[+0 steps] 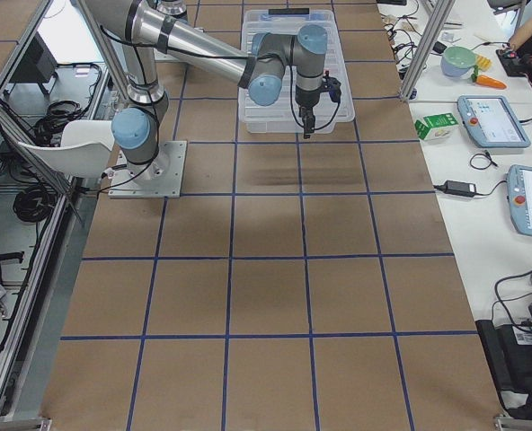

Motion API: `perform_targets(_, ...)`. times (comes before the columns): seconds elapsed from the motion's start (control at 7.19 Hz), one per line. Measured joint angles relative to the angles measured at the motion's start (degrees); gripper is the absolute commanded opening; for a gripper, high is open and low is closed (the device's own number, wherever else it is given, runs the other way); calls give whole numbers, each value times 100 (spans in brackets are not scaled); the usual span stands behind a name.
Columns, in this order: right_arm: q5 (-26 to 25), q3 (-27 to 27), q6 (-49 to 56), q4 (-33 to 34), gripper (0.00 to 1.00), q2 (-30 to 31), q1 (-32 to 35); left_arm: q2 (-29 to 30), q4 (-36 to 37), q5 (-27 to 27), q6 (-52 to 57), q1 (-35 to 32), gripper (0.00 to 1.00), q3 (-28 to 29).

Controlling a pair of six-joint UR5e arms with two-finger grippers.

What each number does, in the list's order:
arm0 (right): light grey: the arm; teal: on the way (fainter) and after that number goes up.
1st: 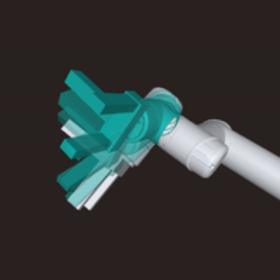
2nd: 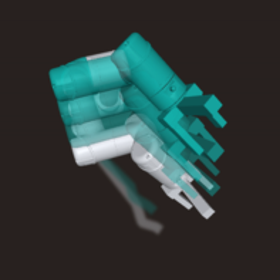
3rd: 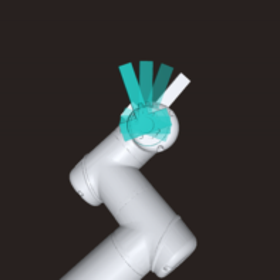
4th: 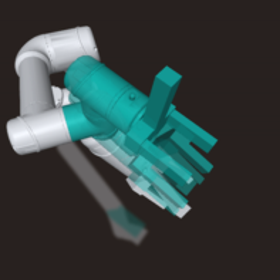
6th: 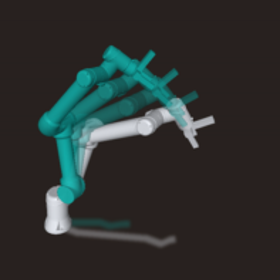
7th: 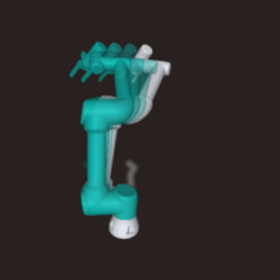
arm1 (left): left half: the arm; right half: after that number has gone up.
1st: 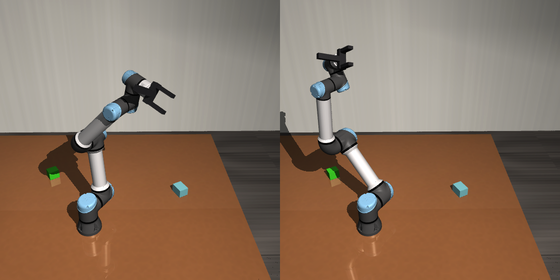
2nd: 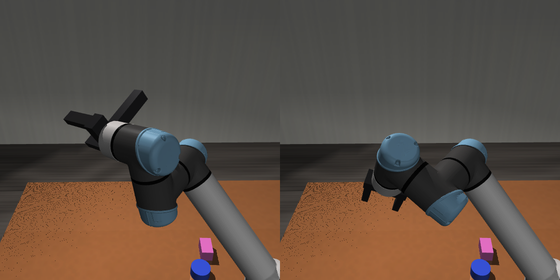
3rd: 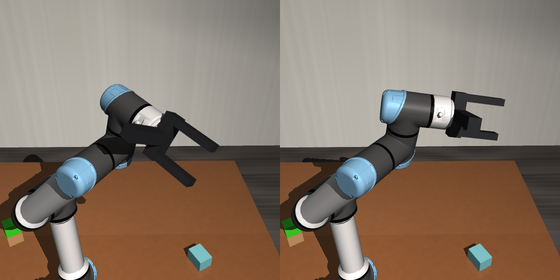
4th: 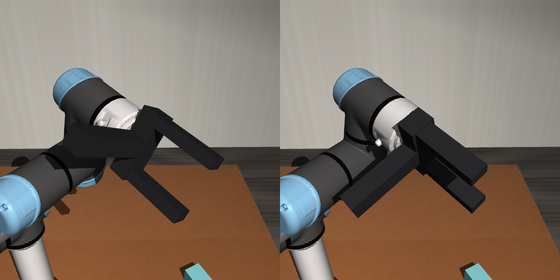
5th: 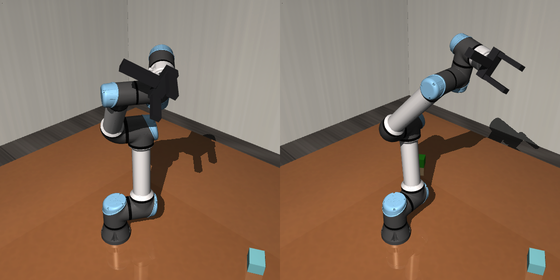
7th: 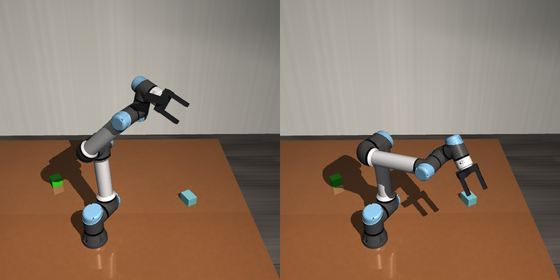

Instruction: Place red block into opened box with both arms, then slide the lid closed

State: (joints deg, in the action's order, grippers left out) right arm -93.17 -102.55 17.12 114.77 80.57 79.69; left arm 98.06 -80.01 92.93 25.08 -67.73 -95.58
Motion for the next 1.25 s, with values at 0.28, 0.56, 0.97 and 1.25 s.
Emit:
perform_targets(0.28,11,20,398,9,100,12,-273,359,638,-6,93,95,100,-282)
perform_targets(0.56,29,27,767,10,100,19,-484,742,907,-23,154,145,100,-352)
perform_targets(0.97,52,33,1204,6,100,26,-775,1313,1262,-27,221,176,100,-364)
perform_targets(1.25,42,43,1506,9,100,28,-966,1703,1556,-29,204,180,100,-361)
